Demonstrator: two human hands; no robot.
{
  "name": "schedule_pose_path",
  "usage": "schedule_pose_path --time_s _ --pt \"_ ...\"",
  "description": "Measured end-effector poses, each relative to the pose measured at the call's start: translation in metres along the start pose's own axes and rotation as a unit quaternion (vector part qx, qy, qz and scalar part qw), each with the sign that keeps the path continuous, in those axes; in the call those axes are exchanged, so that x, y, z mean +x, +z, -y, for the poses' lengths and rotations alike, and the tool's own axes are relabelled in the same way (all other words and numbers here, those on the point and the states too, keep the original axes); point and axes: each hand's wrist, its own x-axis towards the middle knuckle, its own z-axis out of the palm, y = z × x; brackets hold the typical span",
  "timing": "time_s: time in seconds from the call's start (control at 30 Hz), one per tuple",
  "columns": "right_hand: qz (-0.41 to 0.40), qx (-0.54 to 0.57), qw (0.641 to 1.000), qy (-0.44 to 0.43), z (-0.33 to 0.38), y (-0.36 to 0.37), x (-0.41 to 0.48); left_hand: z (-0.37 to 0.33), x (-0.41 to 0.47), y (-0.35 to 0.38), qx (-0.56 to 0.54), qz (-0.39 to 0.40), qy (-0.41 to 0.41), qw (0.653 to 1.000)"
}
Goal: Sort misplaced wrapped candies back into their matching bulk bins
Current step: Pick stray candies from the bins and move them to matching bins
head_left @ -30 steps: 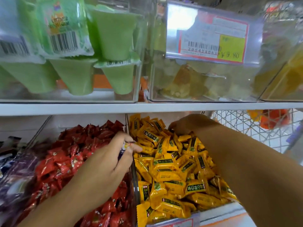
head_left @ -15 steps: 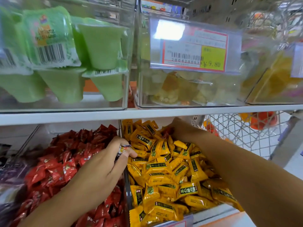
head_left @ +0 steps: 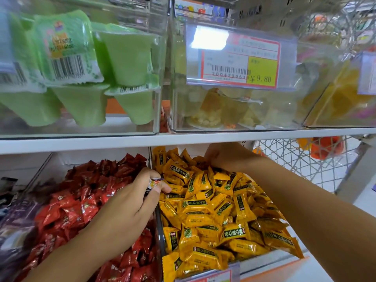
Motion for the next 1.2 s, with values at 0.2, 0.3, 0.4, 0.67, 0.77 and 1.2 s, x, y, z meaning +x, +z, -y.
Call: schedule_pose_path --time_s 0.2,0.3,0.4,0.67,0.77,1.2 --pt "0.178 0.064 0.982 0.030 0.013 0.005 0.009 -0.004 0.001 0.000 0.018 -0.010 0.017 1.000" --pt "0.183 -0.047 0.982 -0.006 0.023 0.020 0.020 -0.004 0.000 0.000 0.024 -0.009 0.016 1.000" --pt "0.108 -0.040 0.993 -0.024 0.028 0.033 0.021 -0.003 0.000 -0.001 0.019 -0.009 0.011 1.000" --pt "-0.036 0.242 0.970 0.001 0.013 0.010 -0.004 -0.003 -0.004 -0.003 0.001 0.014 0.012 1.000" --pt "-0.030 0.300 0.953 0.025 0.015 0.001 -0.020 -0.003 -0.005 -0.003 0.004 0.011 0.019 1.000" --pt "-0.048 0.460 0.886 0.014 0.044 0.009 -0.076 -0.011 -0.029 -0.016 -0.019 -0.017 0.017 1.000"
